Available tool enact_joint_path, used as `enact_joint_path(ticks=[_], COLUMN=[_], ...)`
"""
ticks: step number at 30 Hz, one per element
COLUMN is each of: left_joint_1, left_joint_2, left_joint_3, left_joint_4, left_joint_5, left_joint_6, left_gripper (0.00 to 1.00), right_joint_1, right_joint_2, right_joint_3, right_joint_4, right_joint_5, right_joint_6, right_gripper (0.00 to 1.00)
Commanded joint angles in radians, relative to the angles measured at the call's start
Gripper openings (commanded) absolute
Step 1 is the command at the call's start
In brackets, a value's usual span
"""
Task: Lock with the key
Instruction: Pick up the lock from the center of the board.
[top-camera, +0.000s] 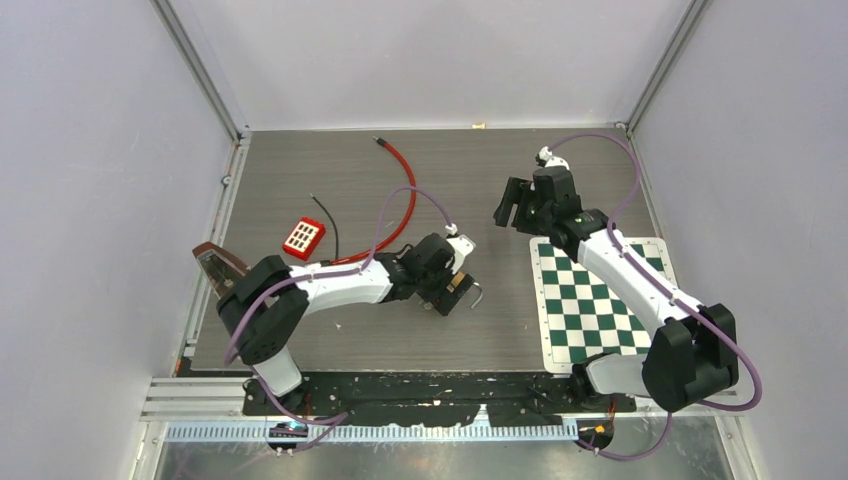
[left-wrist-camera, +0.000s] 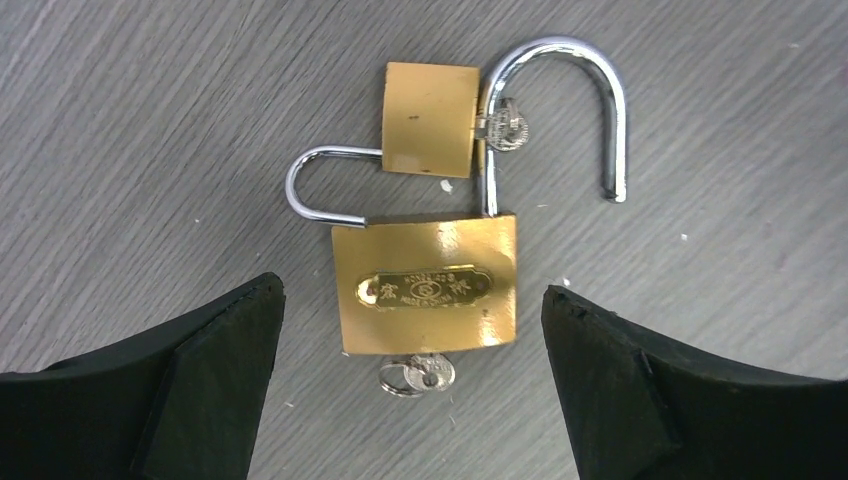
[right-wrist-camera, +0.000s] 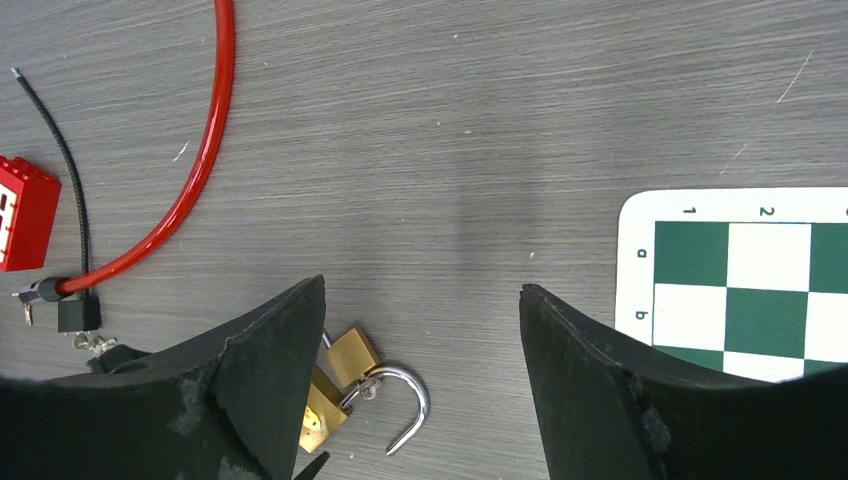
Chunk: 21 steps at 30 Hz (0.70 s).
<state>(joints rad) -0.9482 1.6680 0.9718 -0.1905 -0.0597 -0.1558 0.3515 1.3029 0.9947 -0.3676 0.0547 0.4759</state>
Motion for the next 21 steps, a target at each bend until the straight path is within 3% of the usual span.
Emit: enact_joint_path(ticks=[1, 21], left_joint_1=[-0.003, -0.021], left_joint_2=[0.044, 0.118], left_joint_3=[0.050, 0.052], left_joint_4=[-0.006, -0.050], left_joint_5=[-0.033, -0.098], left_joint_6=[-0.009, -0.003], left_gripper=[0.95, 0.86], right_joint_1=[0.004, 0.003], right_joint_2=[-0.007, 0.006], right_joint_3=[0.002, -0.008], right_joint_4=[0.008, -0.019], right_joint_5=[0.014, 0.026], right_joint_6=[0.016, 0.066], right_gripper=[0.77, 0.72])
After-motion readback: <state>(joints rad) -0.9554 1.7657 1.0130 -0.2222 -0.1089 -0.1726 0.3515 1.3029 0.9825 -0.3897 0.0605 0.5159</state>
